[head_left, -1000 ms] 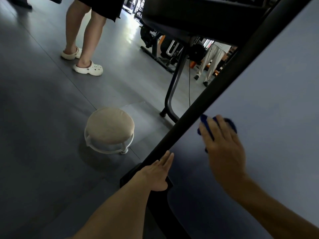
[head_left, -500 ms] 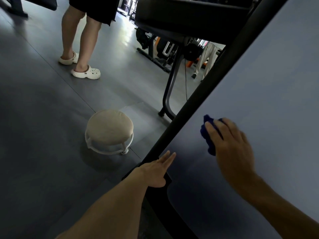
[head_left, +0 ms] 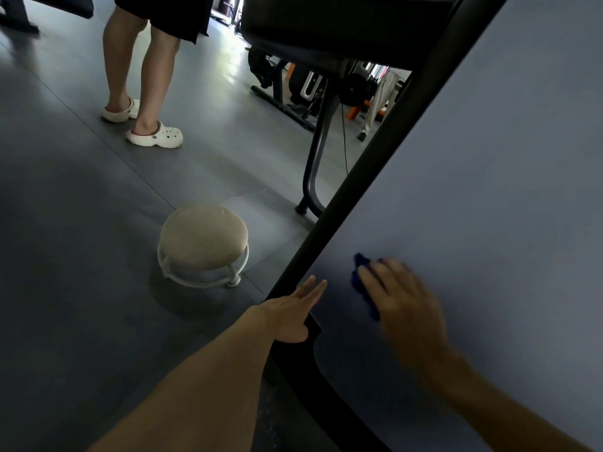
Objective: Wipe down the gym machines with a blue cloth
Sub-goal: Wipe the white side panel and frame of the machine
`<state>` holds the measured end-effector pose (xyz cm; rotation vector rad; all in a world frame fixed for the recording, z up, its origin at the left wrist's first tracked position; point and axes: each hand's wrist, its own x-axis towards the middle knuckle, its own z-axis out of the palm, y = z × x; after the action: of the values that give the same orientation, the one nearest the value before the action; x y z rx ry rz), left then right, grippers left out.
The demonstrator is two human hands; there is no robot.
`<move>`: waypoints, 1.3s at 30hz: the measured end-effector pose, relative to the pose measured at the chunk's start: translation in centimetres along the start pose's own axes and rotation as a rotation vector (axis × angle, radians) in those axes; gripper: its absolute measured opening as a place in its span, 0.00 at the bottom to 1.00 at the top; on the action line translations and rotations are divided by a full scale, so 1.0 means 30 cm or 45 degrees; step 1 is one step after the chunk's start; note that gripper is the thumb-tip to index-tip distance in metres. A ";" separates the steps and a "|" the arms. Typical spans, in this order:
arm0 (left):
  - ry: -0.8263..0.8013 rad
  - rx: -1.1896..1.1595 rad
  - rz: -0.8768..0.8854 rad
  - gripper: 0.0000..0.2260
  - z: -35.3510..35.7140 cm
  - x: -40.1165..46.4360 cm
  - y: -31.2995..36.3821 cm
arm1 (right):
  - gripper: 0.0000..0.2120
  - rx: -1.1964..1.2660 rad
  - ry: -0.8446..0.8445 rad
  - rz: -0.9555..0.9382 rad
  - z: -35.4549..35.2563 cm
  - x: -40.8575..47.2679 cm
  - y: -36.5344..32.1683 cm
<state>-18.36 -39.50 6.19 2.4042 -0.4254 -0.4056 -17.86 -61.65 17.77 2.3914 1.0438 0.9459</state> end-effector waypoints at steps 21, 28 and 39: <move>-0.053 0.043 0.005 0.48 -0.002 0.012 0.036 | 0.06 0.311 0.262 0.475 -0.252 -0.048 0.096; -0.059 0.112 -0.002 0.47 -0.029 0.005 0.040 | 0.20 0.033 0.006 0.093 -0.016 -0.287 0.028; -0.024 0.184 -0.079 0.45 0.015 -0.001 0.033 | 0.21 -0.009 -0.216 -0.400 0.042 -0.376 -0.018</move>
<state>-18.77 -40.47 6.51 2.5605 -0.4014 -0.4390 -22.89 -69.81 11.69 2.1702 1.2954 0.6245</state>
